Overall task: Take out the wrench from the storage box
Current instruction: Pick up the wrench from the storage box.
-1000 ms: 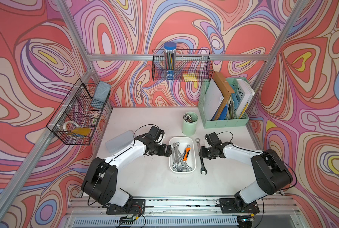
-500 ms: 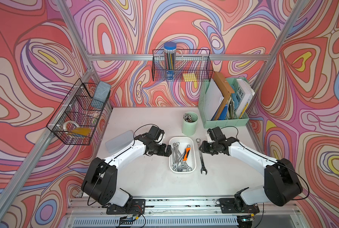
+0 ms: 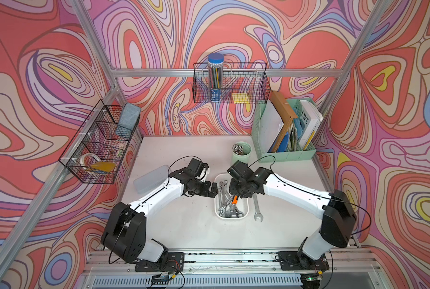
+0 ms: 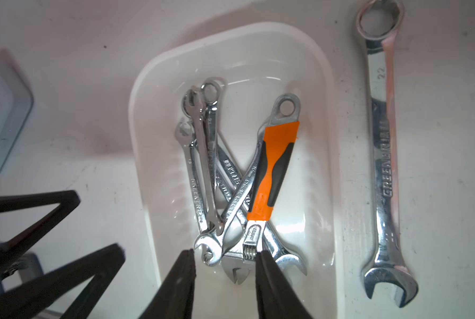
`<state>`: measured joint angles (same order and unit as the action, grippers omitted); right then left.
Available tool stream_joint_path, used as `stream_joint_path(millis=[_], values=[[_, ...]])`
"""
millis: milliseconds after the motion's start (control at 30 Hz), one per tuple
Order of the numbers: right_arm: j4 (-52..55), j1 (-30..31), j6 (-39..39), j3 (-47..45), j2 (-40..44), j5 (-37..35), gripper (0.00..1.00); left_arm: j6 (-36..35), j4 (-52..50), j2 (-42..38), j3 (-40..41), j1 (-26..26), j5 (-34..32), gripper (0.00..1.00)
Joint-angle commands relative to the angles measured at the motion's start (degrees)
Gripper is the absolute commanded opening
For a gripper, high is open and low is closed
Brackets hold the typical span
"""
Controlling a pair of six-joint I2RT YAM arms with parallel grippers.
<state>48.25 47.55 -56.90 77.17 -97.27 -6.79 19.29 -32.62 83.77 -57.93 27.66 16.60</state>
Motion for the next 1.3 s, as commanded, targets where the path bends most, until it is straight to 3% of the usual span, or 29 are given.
stream_joint_path(millis=[0,167,533,1267], values=[[5.1,0.4,-5.1,2.0,-3.8,-4.6,0.39,-1.5,-1.9,-1.7,0.1,-0.3,0.5,0.99],[5.6,0.3,-4.2,3.9,-10.6,-2.9,0.4,-1.1,-0.5,-2.3,2.1,-0.3,1.2,0.99],[2.7,-1.3,-3.0,4.9,-16.9,1.0,0.4,-2.4,-0.6,-1.2,2.1,-0.3,1.6,0.99],[5.8,-2.1,-3.9,2.5,-13.6,1.5,0.35,-3.0,-1.1,1.0,1.8,-0.4,0.7,0.99]])
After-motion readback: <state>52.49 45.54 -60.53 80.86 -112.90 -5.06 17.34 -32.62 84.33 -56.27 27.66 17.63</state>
